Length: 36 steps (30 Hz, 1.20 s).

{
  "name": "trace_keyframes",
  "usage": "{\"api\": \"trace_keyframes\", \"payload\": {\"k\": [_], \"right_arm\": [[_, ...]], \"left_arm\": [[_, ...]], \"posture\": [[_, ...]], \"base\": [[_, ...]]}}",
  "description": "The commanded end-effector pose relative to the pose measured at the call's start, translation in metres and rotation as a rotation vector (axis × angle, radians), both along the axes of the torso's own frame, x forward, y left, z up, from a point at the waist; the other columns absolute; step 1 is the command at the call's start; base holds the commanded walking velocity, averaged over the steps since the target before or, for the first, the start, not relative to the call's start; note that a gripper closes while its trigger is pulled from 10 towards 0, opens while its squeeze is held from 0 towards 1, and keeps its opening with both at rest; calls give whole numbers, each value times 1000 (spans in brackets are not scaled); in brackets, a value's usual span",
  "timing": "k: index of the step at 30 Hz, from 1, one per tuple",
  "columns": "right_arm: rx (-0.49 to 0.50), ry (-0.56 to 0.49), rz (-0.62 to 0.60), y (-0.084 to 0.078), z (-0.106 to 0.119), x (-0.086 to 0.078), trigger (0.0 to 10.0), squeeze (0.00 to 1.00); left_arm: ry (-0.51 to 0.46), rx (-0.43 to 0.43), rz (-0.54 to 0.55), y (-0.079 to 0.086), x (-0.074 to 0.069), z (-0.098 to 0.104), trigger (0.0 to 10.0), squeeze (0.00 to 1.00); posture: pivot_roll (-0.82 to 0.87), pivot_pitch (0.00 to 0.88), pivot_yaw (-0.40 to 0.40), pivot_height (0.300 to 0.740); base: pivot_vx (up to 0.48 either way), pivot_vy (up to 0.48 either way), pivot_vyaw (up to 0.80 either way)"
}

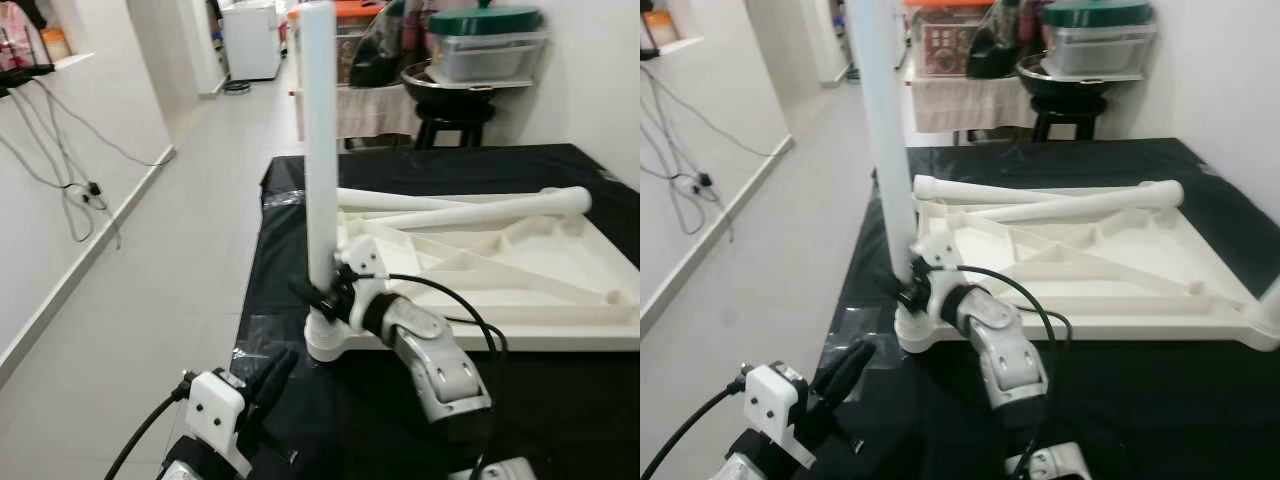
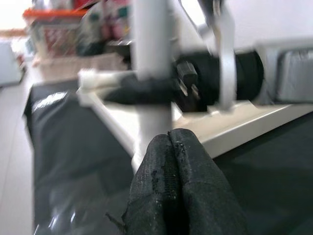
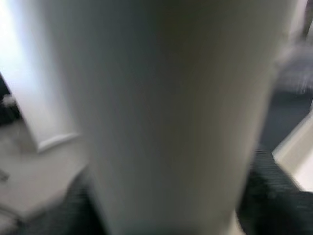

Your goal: Building children table

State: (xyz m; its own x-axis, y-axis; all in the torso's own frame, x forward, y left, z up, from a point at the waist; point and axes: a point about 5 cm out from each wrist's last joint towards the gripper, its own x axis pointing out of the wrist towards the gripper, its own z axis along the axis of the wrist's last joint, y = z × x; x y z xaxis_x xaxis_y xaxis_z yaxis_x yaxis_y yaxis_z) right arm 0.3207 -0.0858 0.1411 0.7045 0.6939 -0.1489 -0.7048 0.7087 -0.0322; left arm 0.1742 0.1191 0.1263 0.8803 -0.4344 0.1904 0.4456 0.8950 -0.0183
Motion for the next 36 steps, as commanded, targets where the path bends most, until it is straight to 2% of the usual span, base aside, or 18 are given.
{"api": "trace_keyframes", "payload": {"k": [1,3,4,5,7,10,11,12,14,17,20,21,22,23,32,36], "right_arm": [[76,26,55,-5,8,3,10000,1000],[146,-23,193,-3,30,6,10000,1000],[156,-55,257,-4,39,7,10000,635],[135,-99,307,-5,47,8,10000,0],[117,-126,335,-6,51,10,10000,0],[61,-147,424,-7,58,13,10000,0],[-1,-154,507,-9,56,13,10000,0],[-1,-154,507,-9,56,13,10000,0],[-94,-119,636,-13,50,14,10000,0],[-142,-69,708,-15,47,19,10000,0],[-132,-47,718,-14,49,25,10000,0],[-117,-37,718,-13,49,27,1569,0],[-117,-37,718,-13,49,27,1569,0],[-105,-26,720,-13,49,28,0,0],[-62,7,752,-23,44,26,0,0],[-24,12,688,-39,40,25,0,0]], "left_arm": [[25,-35,33,6,-1,-1,10000,0],[34,-66,47,8,0,-3,10000,0],[34,-70,48,8,1,-3,10000,0],[31,-69,47,8,1,-2,10000,0],[30,-66,46,8,2,-2,10000,0],[25,-65,53,8,2,-1,10000,0],[25,-65,59,8,3,-1,10000,0],[25,-65,59,8,3,-1,10000,0],[27,-64,67,8,4,-1,10000,0],[36,-63,72,8,4,-2,10000,0],[42,-69,72,8,4,-3,10000,0],[43,-70,70,8,3,-3,10000,0],[43,-70,70,8,3,-3,10000,0],[45,-72,69,8,3,-3,10000,0],[63,-69,46,5,3,-4,10000,0],[85,-72,21,3,3,-5,10000,0]], "posture": [[-6,71,35,740],[3,68,31,740],[8,65,26,740],[10,65,24,740],[13,67,22,740],[13,67,22,740],[20,61,16,740],[20,61,16,740],[26,60,14,740],[32,61,12,740],[33,61,12,740],[37,63,10,740],[37,63,10,740],[37,63,10,740],[24,74,19,740],[12,75,21,740]], "base": [[0,0,0],[0,0,0],[0,0,0],[0,0,0],[0,0,0],[0,0,0],[0,0,0],[0,0,0],[0,0,0],[0,0,0],[0,0,0],[0,0,0],[0,0,0],[0,0,0],[0,0,0],[0,0,0]]}}
